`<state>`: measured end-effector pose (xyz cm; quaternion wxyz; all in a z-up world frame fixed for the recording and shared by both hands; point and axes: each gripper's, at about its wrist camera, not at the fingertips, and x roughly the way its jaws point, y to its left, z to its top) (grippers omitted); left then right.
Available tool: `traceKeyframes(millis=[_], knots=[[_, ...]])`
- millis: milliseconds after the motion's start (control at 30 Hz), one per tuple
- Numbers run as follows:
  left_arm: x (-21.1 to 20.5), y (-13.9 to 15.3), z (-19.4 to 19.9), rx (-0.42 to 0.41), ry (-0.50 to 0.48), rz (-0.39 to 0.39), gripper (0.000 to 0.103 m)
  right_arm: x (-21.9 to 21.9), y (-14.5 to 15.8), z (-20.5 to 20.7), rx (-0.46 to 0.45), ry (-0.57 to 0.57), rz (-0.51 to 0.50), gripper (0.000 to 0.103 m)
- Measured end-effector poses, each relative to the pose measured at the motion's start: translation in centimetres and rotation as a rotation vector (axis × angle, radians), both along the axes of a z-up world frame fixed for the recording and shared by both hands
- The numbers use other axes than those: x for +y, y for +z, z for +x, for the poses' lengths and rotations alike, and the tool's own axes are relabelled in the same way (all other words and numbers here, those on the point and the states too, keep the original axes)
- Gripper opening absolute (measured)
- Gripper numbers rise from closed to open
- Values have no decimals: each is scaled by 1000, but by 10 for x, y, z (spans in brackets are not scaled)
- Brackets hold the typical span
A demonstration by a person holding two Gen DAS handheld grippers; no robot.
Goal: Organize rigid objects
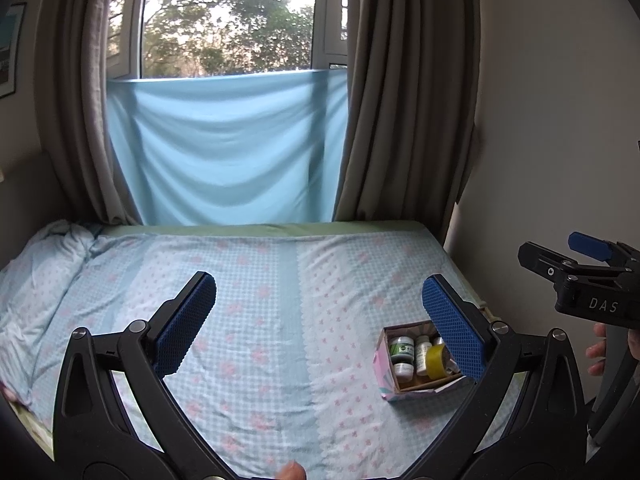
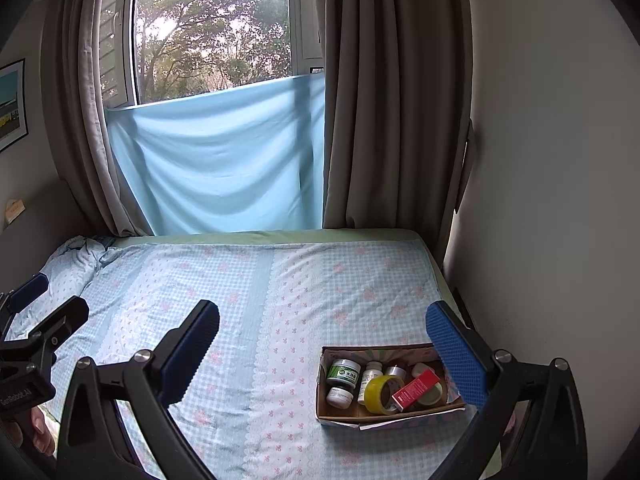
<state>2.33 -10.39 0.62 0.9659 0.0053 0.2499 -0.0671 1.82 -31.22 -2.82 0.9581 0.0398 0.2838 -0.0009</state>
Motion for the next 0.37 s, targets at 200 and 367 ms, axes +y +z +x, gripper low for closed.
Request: traceKeyframes(millis=[200,367], knots=[[2,-1,0,-4,-5,-5,103,3,0,3,5,-6,3,103],[4,-1,-1,-8,-4,-5,103,7,0,4,11,-5,3,103]])
